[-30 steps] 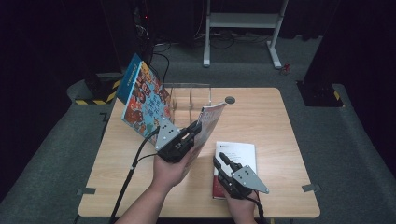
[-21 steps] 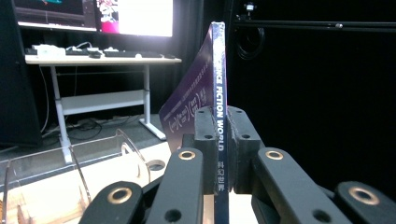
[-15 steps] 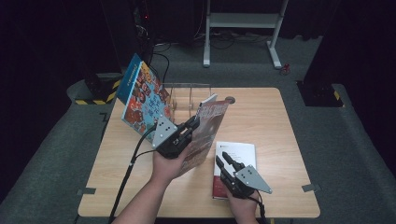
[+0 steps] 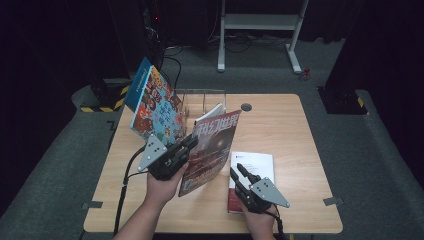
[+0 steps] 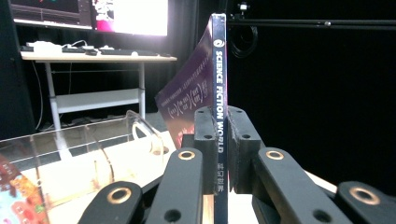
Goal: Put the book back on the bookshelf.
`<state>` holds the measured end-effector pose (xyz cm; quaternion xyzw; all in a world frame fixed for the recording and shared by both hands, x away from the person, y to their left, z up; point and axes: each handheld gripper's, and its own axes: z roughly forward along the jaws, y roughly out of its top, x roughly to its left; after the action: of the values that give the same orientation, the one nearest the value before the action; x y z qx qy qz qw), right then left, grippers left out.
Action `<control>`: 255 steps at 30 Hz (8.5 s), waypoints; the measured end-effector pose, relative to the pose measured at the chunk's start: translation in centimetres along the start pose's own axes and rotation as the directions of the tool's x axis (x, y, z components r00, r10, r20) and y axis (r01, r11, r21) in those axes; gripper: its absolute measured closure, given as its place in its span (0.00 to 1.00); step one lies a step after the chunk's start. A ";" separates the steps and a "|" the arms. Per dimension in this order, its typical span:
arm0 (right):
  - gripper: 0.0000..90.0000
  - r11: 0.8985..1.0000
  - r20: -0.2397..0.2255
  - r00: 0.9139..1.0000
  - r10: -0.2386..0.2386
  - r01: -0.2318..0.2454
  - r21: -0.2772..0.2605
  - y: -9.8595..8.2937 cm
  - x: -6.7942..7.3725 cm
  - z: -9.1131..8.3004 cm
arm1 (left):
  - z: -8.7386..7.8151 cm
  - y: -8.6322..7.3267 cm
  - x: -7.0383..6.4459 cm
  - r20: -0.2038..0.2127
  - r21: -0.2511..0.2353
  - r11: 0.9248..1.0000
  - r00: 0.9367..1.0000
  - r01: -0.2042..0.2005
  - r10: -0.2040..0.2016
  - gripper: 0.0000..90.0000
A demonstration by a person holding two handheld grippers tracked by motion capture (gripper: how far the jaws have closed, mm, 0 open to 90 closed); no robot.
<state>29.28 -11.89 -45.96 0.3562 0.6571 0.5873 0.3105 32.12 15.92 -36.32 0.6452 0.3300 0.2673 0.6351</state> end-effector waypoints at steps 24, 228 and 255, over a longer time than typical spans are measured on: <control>0.75 0.997 0.129 0.991 0.018 -0.028 0.078 -1.9 -3.3 -2.1 | -5.4 -3.3 1.4 0.053 -0.001 1.000 0.999 0.002 -0.002 0.93; 0.66 0.959 0.043 0.999 0.014 -0.025 0.282 -2.5 -5.1 -1.0 | -1.4 2.3 4.2 -0.258 0.095 0.993 0.962 -0.066 0.089 0.93; 0.66 0.962 0.043 0.999 0.019 -0.030 0.270 -2.5 -5.2 -1.2 | 3.5 2.6 5.8 -0.337 0.115 0.992 0.938 -0.043 0.079 0.93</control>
<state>30.94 -17.00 -48.34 0.4152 0.7203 0.4886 0.2645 38.73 18.15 -34.37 0.6320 0.4284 0.3766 0.5246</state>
